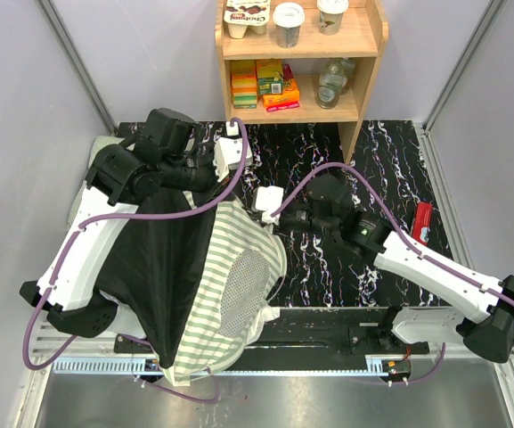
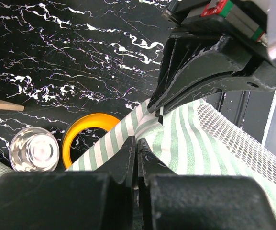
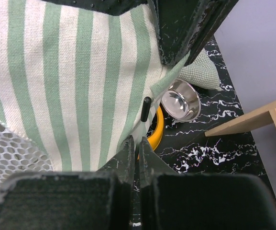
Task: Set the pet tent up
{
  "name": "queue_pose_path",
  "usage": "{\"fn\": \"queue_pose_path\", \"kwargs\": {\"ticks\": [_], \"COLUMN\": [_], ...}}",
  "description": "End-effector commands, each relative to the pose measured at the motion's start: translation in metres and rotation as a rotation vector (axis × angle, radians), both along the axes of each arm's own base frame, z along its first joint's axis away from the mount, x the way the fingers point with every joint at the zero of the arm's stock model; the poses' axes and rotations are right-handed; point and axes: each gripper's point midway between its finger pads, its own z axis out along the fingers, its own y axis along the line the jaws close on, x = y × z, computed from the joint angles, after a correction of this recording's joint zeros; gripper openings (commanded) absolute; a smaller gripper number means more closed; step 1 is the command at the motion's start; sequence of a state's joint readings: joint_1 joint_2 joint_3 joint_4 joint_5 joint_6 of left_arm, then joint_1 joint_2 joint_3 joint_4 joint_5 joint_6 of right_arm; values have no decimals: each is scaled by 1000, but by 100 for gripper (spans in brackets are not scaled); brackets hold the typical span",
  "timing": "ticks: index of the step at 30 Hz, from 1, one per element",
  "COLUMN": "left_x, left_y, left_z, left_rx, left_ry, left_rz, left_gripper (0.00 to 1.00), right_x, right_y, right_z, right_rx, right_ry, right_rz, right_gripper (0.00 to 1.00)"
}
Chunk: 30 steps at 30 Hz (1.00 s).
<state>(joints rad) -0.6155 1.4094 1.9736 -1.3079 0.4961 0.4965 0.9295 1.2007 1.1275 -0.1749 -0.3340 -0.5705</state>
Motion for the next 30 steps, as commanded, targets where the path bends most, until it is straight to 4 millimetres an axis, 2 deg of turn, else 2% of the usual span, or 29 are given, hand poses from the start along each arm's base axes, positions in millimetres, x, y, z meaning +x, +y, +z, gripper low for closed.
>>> {"fn": "queue_pose_path", "kwargs": {"ticks": [1, 30], "left_x": [4, 0], "left_y": [-4, -3], "left_z": [34, 30], "left_rx": [-94, -84], "left_ry": [-115, -102], "left_rz": [-14, -33], "left_gripper": [0, 0], "right_x": [-15, -16], "right_y": [-12, -16], "right_z": [-68, -55], "right_rx": [-222, -184], "right_ry": [135, 106], "right_rz": [9, 3], "right_gripper": [0, 0]}}
